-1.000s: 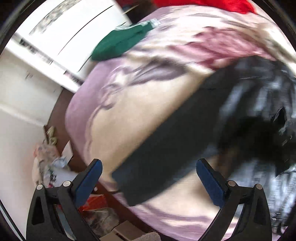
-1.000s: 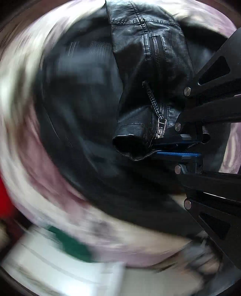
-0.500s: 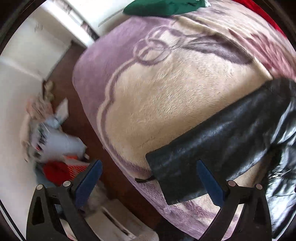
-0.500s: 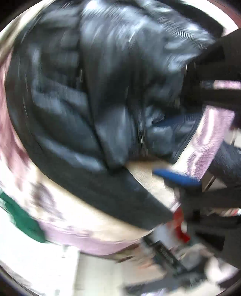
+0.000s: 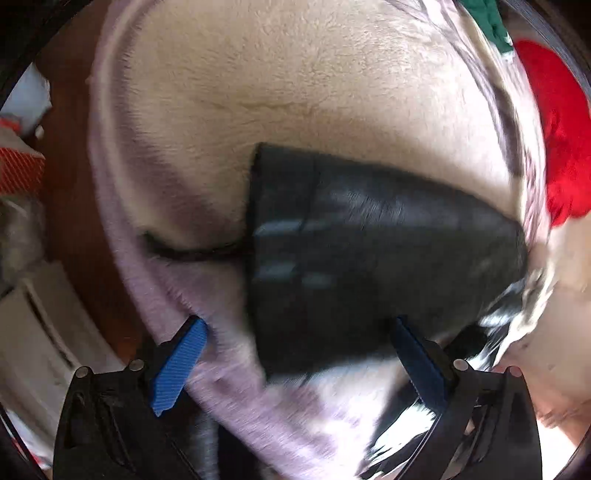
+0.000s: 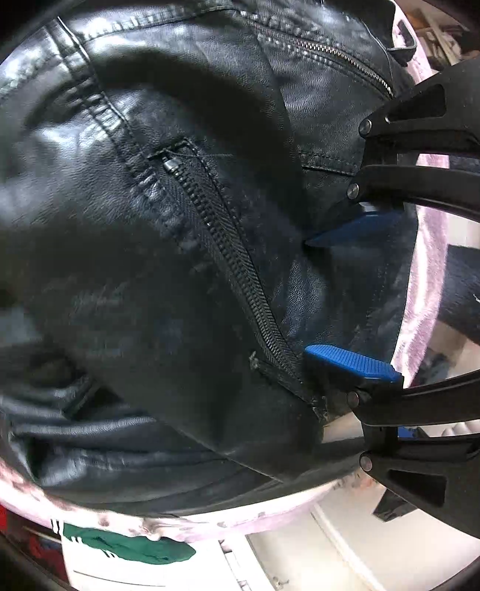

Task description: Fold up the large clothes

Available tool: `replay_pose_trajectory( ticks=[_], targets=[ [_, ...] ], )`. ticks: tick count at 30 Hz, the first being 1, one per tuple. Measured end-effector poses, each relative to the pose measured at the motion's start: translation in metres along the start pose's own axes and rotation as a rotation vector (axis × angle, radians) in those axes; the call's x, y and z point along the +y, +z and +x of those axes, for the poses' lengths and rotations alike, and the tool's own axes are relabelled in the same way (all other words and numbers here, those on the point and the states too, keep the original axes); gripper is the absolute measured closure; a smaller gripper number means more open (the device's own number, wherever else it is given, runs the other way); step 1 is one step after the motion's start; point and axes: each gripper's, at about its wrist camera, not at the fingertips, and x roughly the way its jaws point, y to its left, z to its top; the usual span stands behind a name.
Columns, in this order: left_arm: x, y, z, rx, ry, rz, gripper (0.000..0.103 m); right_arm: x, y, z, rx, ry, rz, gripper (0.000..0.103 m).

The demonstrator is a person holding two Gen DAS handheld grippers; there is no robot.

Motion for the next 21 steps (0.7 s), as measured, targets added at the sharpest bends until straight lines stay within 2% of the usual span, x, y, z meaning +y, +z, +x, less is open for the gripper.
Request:
replay_pose_trajectory(
  ticks=[2, 4, 5, 6, 7, 9, 13, 15, 17, 19, 21],
  targets=[
    [-0.009, 0.005, 0.000, -0.051, 0.054, 0.008, 0.013, 0.002, -0.012, -0.003, -0.019, 0.016, -0.006, 0.045],
    [-0.022, 0.005, -0.007, -0.116, 0.142, 0.041, 0.048, -0.012, -0.028, -0.020, -0.064, 0.033, 0.027, 0.045],
    [-0.029, 0.002, -0.015, -0.161, 0.196, 0.071, 0.058, -0.016, -0.034, -0.028, -0.088, 0.033, 0.042, 0.045],
    [-0.037, -0.002, -0.023, -0.203, 0.253, 0.111, 0.078, -0.022, -0.037, -0.034, -0.114, 0.027, 0.055, 0.045],
    [-0.042, -0.004, -0.031, -0.231, 0.273, 0.137, 0.087, -0.029, -0.044, -0.043, -0.145, 0.018, 0.064, 0.045],
    [-0.049, -0.006, -0.048, -0.276, 0.280, 0.163, 0.093, -0.033, -0.046, -0.057, -0.206, 0.013, 0.066, 0.045],
    [-0.083, -0.006, -0.086, -0.381, 0.287, 0.243, 0.095, -0.036, -0.042, -0.057, -0.279, 0.039, 0.002, 0.045],
    [-0.106, -0.012, -0.107, -0.450, 0.302, 0.296, 0.096, -0.034, -0.034, -0.044, -0.263, 0.060, -0.011, 0.045],
    [-0.128, -0.015, -0.124, -0.518, 0.321, 0.355, 0.096, -0.031, -0.030, -0.008, -0.120, 0.046, -0.046, 0.044],
    [-0.152, -0.024, -0.142, -0.578, 0.324, 0.428, 0.097, -0.028, -0.033, -0.008, -0.115, -0.005, -0.102, 0.044],
    [-0.181, -0.041, -0.156, -0.631, 0.316, 0.511, 0.097, -0.033, -0.049, -0.015, -0.117, 0.035, -0.117, 0.045]
  ],
)
